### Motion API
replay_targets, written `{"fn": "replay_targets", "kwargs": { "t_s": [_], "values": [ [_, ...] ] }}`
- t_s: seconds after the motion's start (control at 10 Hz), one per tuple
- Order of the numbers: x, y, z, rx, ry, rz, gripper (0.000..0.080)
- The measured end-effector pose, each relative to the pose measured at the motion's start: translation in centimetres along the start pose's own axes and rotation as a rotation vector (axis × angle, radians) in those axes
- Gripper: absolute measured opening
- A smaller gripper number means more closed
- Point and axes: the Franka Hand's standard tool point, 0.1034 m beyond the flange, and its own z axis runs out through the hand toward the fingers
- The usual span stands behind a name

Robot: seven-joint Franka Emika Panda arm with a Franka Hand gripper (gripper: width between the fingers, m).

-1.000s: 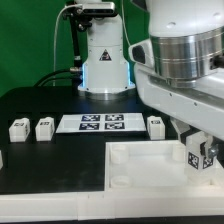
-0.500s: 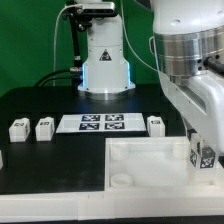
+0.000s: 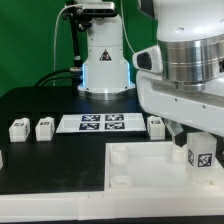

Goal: Assemble one leg

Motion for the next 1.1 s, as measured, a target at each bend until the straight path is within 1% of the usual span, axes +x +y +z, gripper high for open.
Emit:
{"fn": "replay_targets", "kwargs": {
  "t_s": [0.2, 0.3, 0.5, 0.6, 0.7, 0.8, 0.9, 1.0, 1.1],
  "values": [
    [0.0, -0.08, -0.1, -0.004, 0.009, -0.242, 0.0648],
    [-0.16, -0.36, -0.45, -0.014, 0.027, -0.396, 0.0649],
    [-0.08, -0.24, -0.71, -0.037, 0.047, -0.685, 0.0649],
    [-0.01, -0.2, -0.57, -0.041, 0.056, -0.717, 0.0649],
    [0.07, -0.16, -0.59, -0.041, 0.056, -0.723, 0.0526],
    [0.05, -0.17, -0.57, -0.039, 0.056, -0.698, 0.0526],
    [0.01, -0.19, -0.54, -0.036, 0.055, -0.651, 0.0387],
    [0.06, -0.1, -0.49, -0.035, 0.055, -0.57, 0.0293],
    [0.08, -0.08, -0.47, -0.032, 0.056, -0.479, 0.0293]
  ]
}}
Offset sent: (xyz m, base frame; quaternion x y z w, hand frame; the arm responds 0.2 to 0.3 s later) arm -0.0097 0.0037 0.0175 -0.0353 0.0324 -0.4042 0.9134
